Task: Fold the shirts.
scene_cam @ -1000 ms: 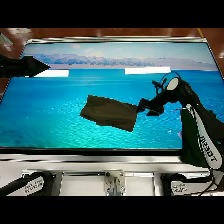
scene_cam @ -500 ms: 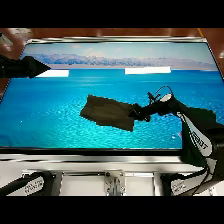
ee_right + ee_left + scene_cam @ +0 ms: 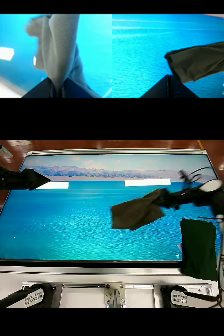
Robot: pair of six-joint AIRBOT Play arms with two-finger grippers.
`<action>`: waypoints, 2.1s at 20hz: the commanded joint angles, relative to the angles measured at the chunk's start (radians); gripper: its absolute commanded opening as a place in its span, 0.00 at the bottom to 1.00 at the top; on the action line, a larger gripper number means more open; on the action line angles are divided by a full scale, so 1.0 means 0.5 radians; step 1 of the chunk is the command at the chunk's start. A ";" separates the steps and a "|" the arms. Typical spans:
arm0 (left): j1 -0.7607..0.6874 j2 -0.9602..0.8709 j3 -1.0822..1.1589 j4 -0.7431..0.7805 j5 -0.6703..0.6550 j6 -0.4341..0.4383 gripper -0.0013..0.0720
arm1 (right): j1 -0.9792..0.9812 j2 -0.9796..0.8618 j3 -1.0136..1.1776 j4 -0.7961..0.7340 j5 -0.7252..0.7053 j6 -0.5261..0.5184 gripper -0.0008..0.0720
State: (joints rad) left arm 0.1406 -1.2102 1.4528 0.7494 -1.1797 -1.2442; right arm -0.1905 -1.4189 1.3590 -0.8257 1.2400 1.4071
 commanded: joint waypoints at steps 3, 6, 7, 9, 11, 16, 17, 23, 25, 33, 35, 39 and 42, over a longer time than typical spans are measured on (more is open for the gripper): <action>0.000 0.001 -0.001 0.000 -0.002 0.065 0.07 | -0.644 0.409 0.393 -0.435 0.436 0.388 0.10; 0.000 0.001 -0.001 0.000 -0.031 0.066 0.07 | -0.922 0.484 0.408 -0.618 0.603 0.394 0.10; 0.000 0.001 -0.001 0.000 -0.048 0.066 0.07 | -0.987 0.483 0.407 -0.703 0.671 0.392 0.10; 0.000 0.002 -0.001 0.000 -0.085 0.080 0.07 | -1.080 0.479 0.408 -0.903 0.844 0.360 0.10; 0.000 0.002 -0.001 0.000 -0.099 0.080 0.07 | -1.128 0.479 0.407 -1.102 1.026 0.302 0.10; -0.008 0.001 -0.001 0.000 -0.092 0.082 0.07 | -1.138 0.479 0.401 -1.457 1.223 0.244 0.10; -0.008 0.001 -0.001 0.000 -0.089 0.082 0.07 | -1.138 0.482 0.371 -1.496 1.232 0.248 0.10; -0.008 0.001 -0.001 0.000 -0.089 0.095 0.07 | -1.138 0.680 -0.388 -1.638 1.244 0.250 0.10; -0.008 0.001 -0.001 0.000 -0.089 0.095 0.07 | -1.138 0.748 -0.663 -1.785 1.201 0.252 0.10; -0.008 0.001 -0.001 -0.002 -0.087 0.095 0.07 | -1.138 0.797 -0.961 -1.925 0.770 0.323 0.90; -0.011 0.001 -0.001 -0.002 -0.056 0.094 0.07 | -1.138 0.797 -0.772 -1.894 0.713 0.320 0.90; -0.136 -0.004 0.000 0.130 0.069 0.053 0.07 | -1.131 0.797 -0.100 -1.303 0.291 0.282 0.90; -0.475 -0.042 0.000 0.940 -0.022 -0.402 0.07 | -0.879 0.801 0.122 -0.855 0.083 0.216 0.90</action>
State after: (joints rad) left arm 0.0170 -1.2186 1.4532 0.9127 -1.1709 -1.2804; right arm -0.7128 -1.0195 1.2953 -1.4776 1.4128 1.5471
